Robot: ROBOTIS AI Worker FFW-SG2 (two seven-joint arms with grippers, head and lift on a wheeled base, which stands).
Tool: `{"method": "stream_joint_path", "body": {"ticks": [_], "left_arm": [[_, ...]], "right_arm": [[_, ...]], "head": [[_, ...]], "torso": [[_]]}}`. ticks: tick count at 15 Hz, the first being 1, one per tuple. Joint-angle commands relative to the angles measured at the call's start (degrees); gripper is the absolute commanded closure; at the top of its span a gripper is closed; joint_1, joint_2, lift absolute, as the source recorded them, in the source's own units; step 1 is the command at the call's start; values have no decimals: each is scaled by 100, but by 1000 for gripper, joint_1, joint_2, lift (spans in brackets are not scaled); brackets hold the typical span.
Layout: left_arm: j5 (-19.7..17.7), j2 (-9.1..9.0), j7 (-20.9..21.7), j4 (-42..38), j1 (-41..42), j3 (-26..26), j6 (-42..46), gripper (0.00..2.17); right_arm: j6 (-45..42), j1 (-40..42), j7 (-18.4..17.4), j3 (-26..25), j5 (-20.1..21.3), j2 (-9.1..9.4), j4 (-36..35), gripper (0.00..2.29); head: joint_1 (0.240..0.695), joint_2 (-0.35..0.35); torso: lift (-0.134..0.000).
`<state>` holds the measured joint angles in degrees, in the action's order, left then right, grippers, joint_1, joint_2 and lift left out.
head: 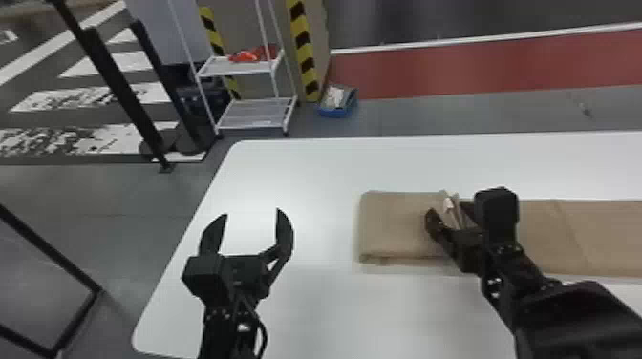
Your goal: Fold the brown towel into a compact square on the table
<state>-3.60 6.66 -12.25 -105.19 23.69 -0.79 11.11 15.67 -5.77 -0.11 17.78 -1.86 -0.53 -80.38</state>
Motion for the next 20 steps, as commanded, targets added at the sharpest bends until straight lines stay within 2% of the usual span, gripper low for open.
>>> {"method": "stream_joint_path", "body": {"ticks": [1,5,16,18,20], "left_arm": [[0,2,3,-2,-32,0,-35,39],[0,2,12,33,-67,0,-35,39],[0,2,29,323,-286,0,-53,39],[0,2,21,323,-286,0,-53,39],[0,11,21,323,-295,0,-53,39]], "right_arm": [[12,-3,2,-3,11,-9,-13,572],[117,243,-112,50,63,-53,-417,616],[275,243,-112,-29,54,-62,-435,623],[275,217,-112,-29,2,-62,-426,890],[398,199,-112,-29,-16,-62,-426,937]], "head": [[695,251],[695,250],[695,243],[695,243],[695,243]], "torso": [[-118],[-118],[-118],[-118],[-118]]}}
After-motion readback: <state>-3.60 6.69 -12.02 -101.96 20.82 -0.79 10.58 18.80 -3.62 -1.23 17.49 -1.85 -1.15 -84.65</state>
